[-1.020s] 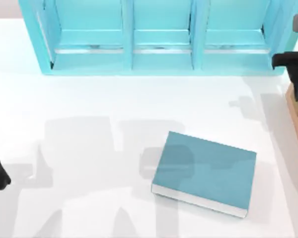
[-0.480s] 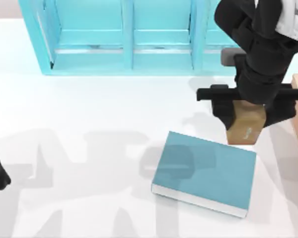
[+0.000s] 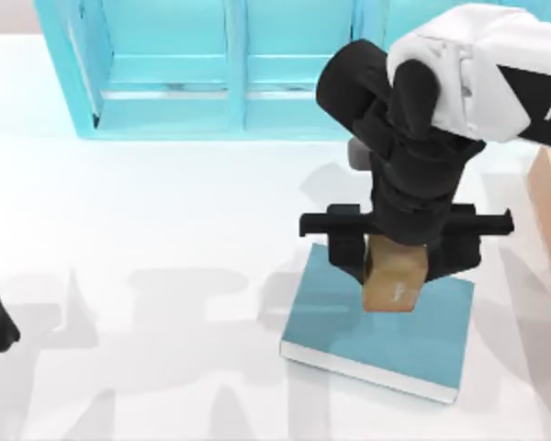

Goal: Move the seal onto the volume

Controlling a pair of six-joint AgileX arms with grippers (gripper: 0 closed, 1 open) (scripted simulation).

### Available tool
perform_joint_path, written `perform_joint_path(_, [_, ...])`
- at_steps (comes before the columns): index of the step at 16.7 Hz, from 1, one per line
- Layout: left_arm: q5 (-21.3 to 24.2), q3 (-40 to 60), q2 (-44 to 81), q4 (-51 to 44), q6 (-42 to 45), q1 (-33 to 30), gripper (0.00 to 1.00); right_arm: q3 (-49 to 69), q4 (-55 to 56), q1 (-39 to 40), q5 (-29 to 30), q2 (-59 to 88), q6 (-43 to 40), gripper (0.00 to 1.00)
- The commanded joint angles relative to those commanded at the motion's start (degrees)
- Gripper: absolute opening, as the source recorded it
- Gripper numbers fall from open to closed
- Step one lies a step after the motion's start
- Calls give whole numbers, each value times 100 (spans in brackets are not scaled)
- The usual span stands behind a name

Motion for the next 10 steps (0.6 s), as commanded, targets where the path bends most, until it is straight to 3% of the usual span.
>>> perform_joint_path(10, [0,0,0,0,0,0,100,89,-108,-1,0,-19,-2,0])
